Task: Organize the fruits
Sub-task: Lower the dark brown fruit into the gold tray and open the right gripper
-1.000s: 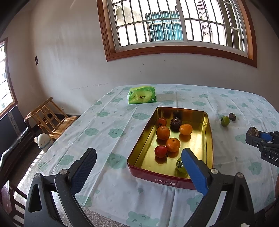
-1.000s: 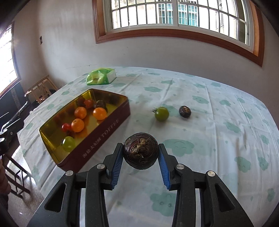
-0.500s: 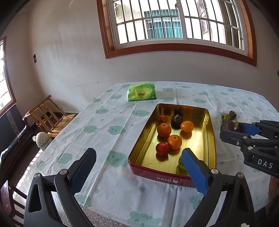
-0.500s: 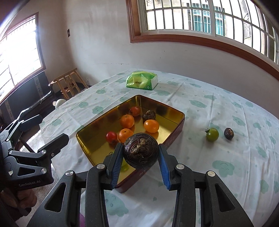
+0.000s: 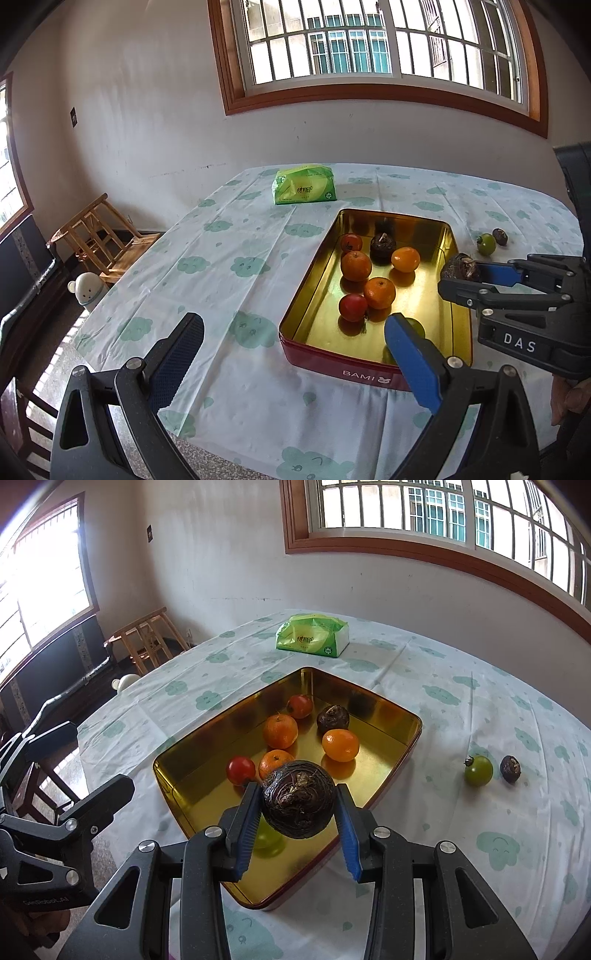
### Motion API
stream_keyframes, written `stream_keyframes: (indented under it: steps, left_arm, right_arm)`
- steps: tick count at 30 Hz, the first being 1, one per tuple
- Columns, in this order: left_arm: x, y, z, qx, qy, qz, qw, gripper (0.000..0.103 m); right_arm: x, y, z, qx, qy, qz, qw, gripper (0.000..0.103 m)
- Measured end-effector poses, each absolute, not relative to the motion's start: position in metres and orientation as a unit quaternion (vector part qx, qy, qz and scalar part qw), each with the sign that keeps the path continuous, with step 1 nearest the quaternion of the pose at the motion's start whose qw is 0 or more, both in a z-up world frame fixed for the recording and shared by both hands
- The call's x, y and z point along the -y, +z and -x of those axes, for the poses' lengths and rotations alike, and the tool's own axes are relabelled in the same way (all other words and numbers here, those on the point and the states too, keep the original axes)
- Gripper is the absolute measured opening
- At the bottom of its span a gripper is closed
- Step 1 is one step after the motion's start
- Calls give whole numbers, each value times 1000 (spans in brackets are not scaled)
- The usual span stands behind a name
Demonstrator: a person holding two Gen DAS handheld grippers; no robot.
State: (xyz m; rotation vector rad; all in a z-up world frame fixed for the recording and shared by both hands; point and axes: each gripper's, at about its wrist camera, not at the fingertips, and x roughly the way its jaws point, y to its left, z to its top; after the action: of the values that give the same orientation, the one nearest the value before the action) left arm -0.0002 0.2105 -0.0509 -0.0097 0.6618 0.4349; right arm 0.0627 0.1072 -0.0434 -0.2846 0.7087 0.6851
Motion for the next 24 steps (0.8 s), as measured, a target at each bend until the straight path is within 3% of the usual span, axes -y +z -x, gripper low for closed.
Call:
stream_keyframes:
  steps: [24]
  left_arm:
    - [-221,-59,-8,-335,210,6,918,98]
  right_arm:
    - [-133,-75,-107,-370,304,143,866,41]
